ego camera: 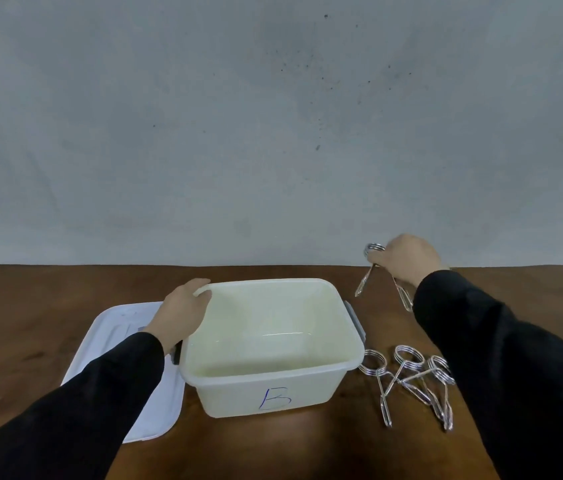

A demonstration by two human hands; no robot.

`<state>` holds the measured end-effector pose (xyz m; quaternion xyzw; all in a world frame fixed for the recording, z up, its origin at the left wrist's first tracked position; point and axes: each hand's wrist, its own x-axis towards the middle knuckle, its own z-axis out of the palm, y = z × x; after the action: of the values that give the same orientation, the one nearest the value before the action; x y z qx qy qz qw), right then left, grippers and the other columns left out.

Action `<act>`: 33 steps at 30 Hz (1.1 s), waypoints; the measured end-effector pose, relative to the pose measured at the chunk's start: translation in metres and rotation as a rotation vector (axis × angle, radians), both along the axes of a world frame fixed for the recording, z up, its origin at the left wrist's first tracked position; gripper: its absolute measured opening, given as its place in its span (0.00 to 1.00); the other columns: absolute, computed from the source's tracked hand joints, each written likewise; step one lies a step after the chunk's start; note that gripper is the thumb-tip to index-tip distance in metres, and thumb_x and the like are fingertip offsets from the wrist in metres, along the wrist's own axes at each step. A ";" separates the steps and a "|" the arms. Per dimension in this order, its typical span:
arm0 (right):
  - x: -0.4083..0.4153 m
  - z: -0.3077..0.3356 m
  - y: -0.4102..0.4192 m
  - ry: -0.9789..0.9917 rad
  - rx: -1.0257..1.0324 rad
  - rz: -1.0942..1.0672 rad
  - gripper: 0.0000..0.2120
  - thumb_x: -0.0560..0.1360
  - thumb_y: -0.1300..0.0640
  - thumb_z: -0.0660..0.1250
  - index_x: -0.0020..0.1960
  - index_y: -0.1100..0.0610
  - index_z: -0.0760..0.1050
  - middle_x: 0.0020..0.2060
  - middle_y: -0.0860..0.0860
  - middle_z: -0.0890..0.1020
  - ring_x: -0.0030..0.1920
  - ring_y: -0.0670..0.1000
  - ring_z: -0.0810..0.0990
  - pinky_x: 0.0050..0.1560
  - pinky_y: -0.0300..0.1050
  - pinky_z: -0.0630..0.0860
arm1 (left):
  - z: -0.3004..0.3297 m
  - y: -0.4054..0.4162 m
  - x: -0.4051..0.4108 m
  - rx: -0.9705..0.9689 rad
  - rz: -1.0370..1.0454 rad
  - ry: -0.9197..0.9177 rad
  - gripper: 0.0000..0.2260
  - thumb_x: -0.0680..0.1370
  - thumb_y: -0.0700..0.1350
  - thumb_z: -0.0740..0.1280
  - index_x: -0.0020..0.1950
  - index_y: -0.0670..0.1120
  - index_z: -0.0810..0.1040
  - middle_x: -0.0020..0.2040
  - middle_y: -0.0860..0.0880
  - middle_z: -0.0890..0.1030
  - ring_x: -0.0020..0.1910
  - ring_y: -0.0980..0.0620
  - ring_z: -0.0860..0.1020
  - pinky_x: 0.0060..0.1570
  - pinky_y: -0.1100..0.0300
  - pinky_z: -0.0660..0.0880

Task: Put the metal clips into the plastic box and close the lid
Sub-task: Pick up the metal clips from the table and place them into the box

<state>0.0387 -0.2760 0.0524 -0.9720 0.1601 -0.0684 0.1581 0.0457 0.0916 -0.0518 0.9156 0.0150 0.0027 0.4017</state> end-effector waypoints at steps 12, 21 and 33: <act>0.012 -0.078 0.209 0.411 -0.140 0.639 0.15 0.70 0.47 0.71 0.35 0.58 0.75 0.28 0.50 0.73 0.30 0.52 0.72 0.29 0.41 0.65 | 0.003 0.007 -0.007 -0.256 -0.015 0.071 0.15 0.80 0.45 0.54 0.64 0.50 0.74 0.57 0.50 0.78 0.53 0.49 0.76 0.47 0.56 0.72; 0.028 -0.149 0.248 0.575 -0.133 0.598 0.18 0.72 0.47 0.72 0.60 0.52 0.79 0.45 0.50 0.78 0.45 0.55 0.75 0.51 0.48 0.73 | 0.001 0.003 -0.005 -0.191 0.010 0.076 0.15 0.82 0.45 0.52 0.65 0.52 0.72 0.54 0.51 0.76 0.51 0.51 0.74 0.41 0.61 0.70; 0.026 -0.115 0.222 0.202 -0.022 0.622 0.12 0.77 0.48 0.67 0.42 0.56 0.79 0.37 0.53 0.80 0.41 0.58 0.78 0.41 0.46 0.71 | -0.003 0.003 0.004 -0.084 -0.006 0.038 0.16 0.81 0.42 0.54 0.66 0.49 0.73 0.60 0.47 0.78 0.51 0.49 0.74 0.47 0.57 0.68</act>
<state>0.0644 -0.0539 -0.0622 -0.9778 -0.1302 0.0780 0.1444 0.0500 0.0949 -0.0548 0.8980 0.0199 -0.0168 0.4393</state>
